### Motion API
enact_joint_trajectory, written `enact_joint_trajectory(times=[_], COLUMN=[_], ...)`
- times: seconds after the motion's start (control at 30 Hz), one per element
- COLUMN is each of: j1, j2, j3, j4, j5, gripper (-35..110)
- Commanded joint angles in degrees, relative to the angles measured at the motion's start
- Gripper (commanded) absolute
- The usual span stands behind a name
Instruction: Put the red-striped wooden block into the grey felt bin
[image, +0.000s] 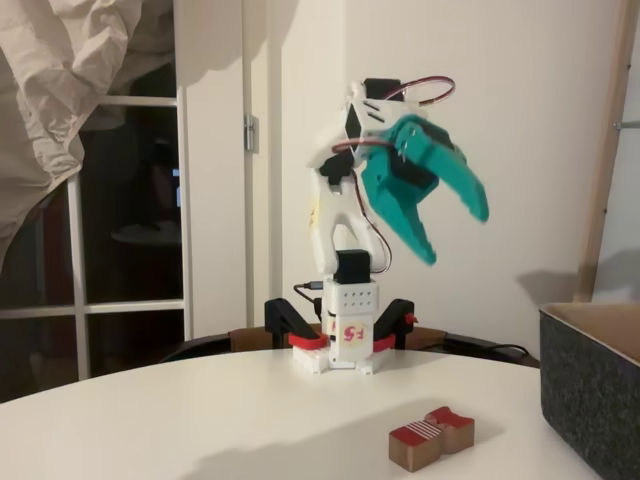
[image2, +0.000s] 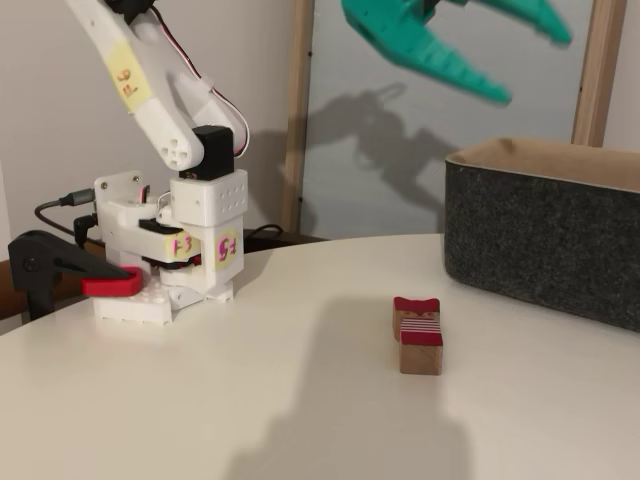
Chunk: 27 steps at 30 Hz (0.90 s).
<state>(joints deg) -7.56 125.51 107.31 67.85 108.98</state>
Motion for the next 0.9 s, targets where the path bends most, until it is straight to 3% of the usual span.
enact_joint_trajectory(times=[0.0,0.37,0.87], j1=[-1.76,-4.57,-5.36], j2=[-2.64,-7.47,-21.09], j3=[-3.25,-3.87,-3.69], j4=[8.70,26.46,23.55], j5=[-6.86,-16.70,-17.58], gripper=[30,34,35])
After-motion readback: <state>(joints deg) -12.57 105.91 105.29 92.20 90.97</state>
